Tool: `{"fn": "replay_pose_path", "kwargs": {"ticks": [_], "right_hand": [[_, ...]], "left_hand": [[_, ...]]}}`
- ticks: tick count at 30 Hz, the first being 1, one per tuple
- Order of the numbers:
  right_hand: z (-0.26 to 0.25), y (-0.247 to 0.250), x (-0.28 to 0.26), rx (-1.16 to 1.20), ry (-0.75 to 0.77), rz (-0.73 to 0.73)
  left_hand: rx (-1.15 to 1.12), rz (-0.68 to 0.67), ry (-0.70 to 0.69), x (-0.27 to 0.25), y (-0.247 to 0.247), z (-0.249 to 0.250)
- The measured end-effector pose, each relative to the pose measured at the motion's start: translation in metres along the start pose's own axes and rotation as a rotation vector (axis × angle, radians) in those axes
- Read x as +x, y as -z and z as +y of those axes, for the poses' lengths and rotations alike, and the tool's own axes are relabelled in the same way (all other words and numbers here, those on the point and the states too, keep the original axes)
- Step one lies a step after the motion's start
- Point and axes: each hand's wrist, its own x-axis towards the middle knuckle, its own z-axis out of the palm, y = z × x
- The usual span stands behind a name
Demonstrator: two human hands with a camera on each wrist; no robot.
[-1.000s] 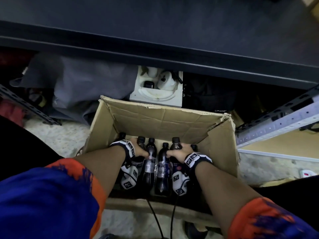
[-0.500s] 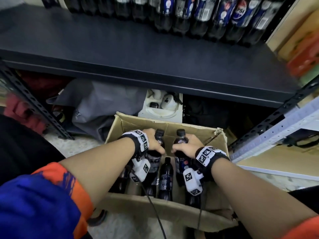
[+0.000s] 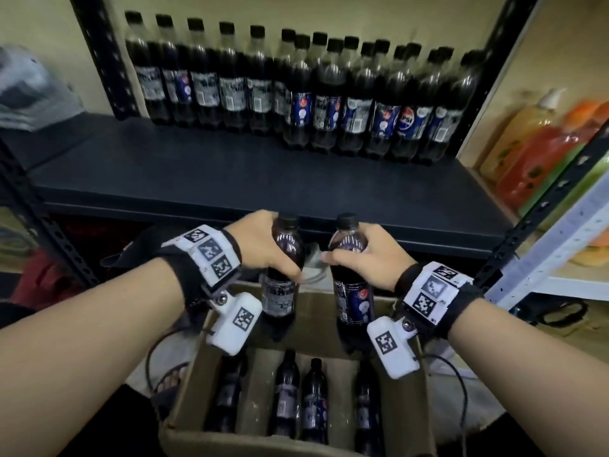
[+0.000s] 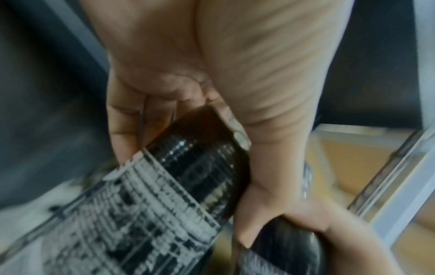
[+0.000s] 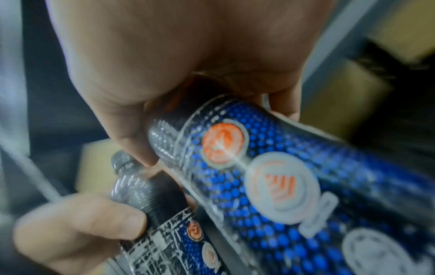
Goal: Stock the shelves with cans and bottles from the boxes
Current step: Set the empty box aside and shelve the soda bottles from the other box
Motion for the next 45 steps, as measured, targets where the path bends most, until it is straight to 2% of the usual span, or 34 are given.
{"fn": "replay_pose_path", "kwargs": {"ticks": [5, 11, 15, 18, 29, 37, 45], "right_hand": [[-0.059, 0.022, 0.016, 0.072, 0.193, 0.129], [-0.118, 0.044, 0.035, 0.114, 0.369, 0.262], [-0.133, 0.053, 0.05, 0.158, 0.433, 0.367], [-0.131, 0.051, 0.062, 0.183, 0.434, 0.428], [-0.121, 0.042, 0.102, 0.101, 0.406, 0.482], [-0.11, 0.032, 0.109, 0.071, 0.353, 0.391], [-0.114, 0.054, 0.088, -0.161, 0.312, 0.226]], "left_hand": [[-0.153, 0.215, -0.118, -0.031, 0.067, 0.032], [-0.259, 0.386, -0.231, -0.042, 0.112, 0.049], [-0.337, 0.629, -0.274, -0.033, 0.128, 0.047], [-0.345, 0.722, -0.303, -0.024, 0.128, 0.043], [-0.314, 0.812, -0.449, 0.019, 0.112, 0.057], [-0.35, 0.793, -0.383, 0.05, 0.091, 0.057], [-0.256, 0.717, -0.334, 0.048, 0.095, 0.052]]}}
